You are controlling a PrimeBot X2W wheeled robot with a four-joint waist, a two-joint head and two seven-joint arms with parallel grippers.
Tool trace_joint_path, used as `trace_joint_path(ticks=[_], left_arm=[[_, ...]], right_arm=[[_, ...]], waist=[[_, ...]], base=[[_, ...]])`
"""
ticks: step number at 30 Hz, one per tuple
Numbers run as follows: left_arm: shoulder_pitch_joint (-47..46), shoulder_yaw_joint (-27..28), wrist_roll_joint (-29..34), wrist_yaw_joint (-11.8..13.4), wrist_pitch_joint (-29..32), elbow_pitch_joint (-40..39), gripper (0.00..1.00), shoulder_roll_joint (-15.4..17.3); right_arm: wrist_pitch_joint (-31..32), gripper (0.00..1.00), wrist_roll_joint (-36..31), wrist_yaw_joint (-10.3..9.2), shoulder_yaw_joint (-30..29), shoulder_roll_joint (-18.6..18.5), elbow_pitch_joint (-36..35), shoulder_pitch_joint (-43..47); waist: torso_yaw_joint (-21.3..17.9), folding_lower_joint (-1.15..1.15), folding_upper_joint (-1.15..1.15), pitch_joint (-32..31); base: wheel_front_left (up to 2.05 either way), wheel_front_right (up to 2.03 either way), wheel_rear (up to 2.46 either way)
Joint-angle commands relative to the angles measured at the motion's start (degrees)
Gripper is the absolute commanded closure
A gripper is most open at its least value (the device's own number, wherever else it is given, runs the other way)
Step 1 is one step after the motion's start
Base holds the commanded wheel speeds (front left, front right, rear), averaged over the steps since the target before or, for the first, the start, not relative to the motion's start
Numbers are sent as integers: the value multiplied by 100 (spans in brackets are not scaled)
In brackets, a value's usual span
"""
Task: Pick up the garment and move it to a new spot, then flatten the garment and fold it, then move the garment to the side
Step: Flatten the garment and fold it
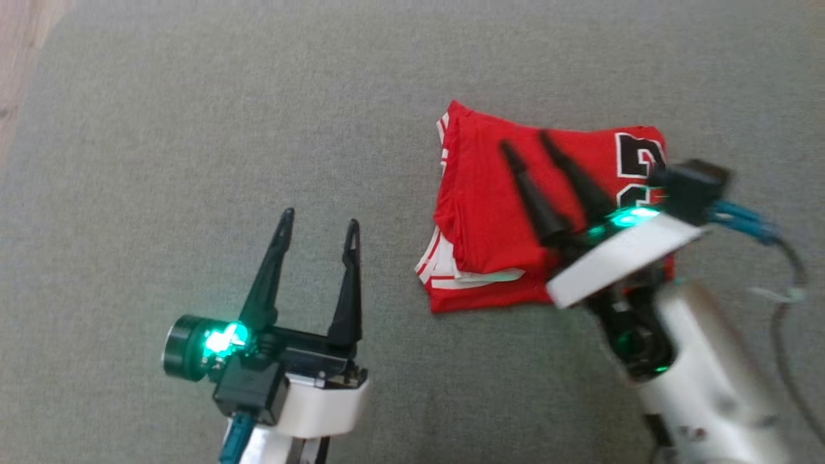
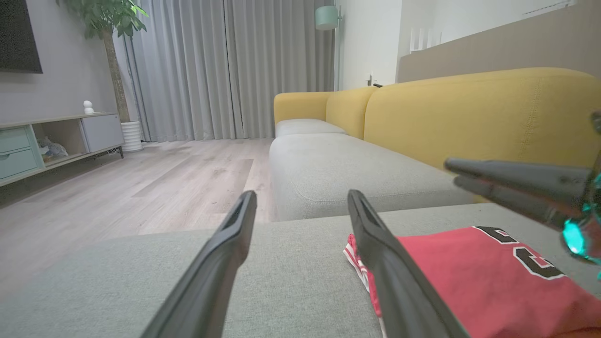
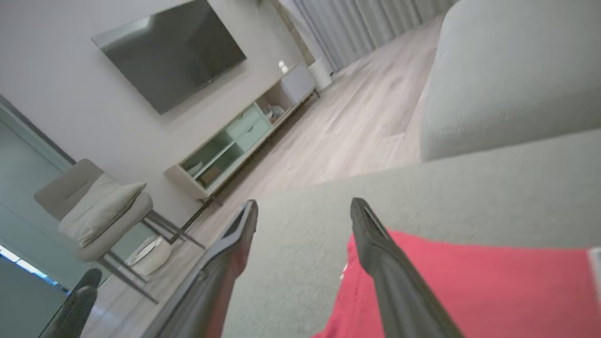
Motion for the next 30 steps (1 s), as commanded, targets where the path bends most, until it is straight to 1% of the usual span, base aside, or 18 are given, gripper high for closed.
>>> trace_joint_path(ticks=[1,4,6,9,11,13,15,18,23,25,30], left_arm=[[21,264,7,38,-28,-164,0,-36],[158,394,-95,17,-28,-111,0,-46],[266,486,-164,-4,-28,-64,0,-51],[447,626,-243,-59,-28,40,0,-58],[587,728,-265,-86,-28,113,0,-61],[734,829,-286,-112,-28,170,0,-65],[892,899,-270,-160,-28,224,0,-68],[1154,1012,-232,-234,-28,305,0,-71],[1428,1208,-204,-347,-28,418,0,-77],[1460,1261,-178,-396,-28,460,0,-79],[1471,1337,-148,-458,-28,502,0,-84]], right_arm=[[-228,0,13,-4,-43,-150,-260,18],[-781,0,-60,-4,-205,-636,-283,278],[-1169,0,-154,-4,-270,-911,-171,529],[-1704,0,-188,-4,-300,-1145,115,946],[-1933,0,-189,-4,-295,-1183,318,1195],[-2047,0,-449,-4,-238,-1261,513,1392],[-2083,0,-666,-4,-292,-1198,669,1581],[-2089,0,-1039,-4,-646,-939,614,1880],[-2091,0,-1573,-4,-905,-627,482,2259],[-2091,0,-1679,-4,-960,-532,440,2332],[-2092,0,-1842,-4,-1040,-431,398,2414]], waist=[[-81,0,0,-139],[-169,0,0,-388],[-219,0,0,-578],[-281,0,0,-845],[-321,0,0,-1005],[-345,0,0,-1143],[-355,0,0,-1299],[-365,0,0,-1523],[-373,0,0,-1674],[-380,0,0,-1703],[-391,0,0,-1746]], base=[[0,0,0],[0,0,0],[0,0,0],[0,0,0],[0,0,0],[0,0,0],[0,0,0],[0,0,0],[0,0,0],[0,0,0],[0,0,0]])
